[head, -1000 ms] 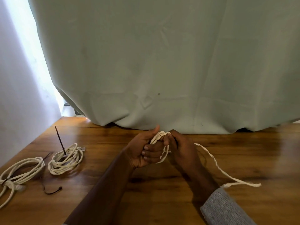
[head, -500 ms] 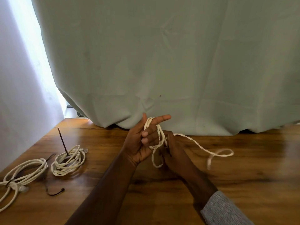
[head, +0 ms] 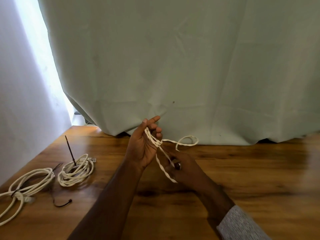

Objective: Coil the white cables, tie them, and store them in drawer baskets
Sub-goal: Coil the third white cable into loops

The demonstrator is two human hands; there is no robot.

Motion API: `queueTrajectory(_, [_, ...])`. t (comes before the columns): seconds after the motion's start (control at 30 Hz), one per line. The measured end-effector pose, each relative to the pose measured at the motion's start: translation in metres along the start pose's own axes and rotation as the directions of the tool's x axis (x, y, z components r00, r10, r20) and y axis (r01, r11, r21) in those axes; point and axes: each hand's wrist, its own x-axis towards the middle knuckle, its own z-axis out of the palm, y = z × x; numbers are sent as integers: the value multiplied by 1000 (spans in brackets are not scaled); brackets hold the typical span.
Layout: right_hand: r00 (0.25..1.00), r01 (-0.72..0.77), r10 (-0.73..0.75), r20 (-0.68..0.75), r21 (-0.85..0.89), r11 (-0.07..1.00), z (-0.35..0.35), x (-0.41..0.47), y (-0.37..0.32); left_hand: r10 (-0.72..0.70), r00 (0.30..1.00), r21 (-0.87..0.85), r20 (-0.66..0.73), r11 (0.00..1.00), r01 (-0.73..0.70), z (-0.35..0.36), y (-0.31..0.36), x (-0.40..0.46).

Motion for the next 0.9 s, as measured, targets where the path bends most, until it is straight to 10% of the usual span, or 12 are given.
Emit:
queueTrajectory(0.47, [930,-289,144,337,433,854,-45,-15,2,138,977,481,-165,876,-43,5,-27,4])
queueTrajectory(0.7, [864,-395,336,375,91,914,-53,-14,-1,-12,977,-21,-213,1000,7,14,-20,5])
queueTrajectory(0.9, [879,-331,272,392,90,939,-48,-13,-9,82,959,227,-273,974,-19,8,-25,6])
